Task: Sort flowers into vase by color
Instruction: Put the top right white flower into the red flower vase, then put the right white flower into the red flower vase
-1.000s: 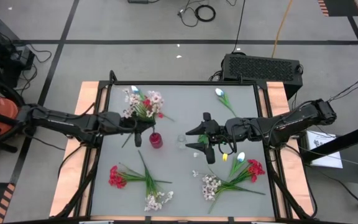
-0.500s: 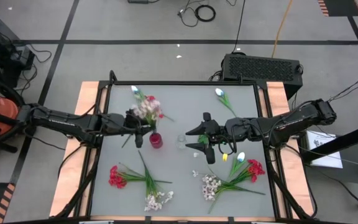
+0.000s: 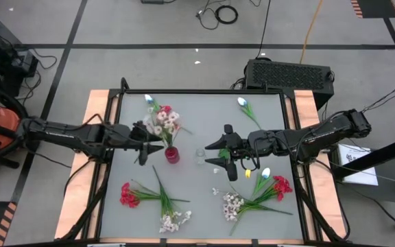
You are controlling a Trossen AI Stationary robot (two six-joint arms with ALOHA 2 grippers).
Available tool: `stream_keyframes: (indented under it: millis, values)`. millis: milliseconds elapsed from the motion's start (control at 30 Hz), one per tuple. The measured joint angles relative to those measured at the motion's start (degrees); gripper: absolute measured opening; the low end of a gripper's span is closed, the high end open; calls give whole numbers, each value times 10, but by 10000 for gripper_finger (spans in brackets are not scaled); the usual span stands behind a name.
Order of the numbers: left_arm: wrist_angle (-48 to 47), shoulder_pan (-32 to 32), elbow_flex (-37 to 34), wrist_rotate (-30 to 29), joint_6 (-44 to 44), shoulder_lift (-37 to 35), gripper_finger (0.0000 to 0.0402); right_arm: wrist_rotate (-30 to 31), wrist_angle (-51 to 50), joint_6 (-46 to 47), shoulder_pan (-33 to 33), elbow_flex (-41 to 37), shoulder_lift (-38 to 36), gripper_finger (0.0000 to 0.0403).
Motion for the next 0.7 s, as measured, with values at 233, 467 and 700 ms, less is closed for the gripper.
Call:
stream_keyframes:
  millis: [233, 467, 700]
  values:
    - [-36, -6, 0, 33, -13, -57, 192, 0, -1, 0, 0, 0, 0, 212]
    - [-82, -30, 0, 39, -32, -104, 192, -1, -14, 1, 0, 0, 0, 212]
    - [-98, -64, 0, 39, -59, -138, 192, -1, -27, 3, 0, 0, 0, 212]
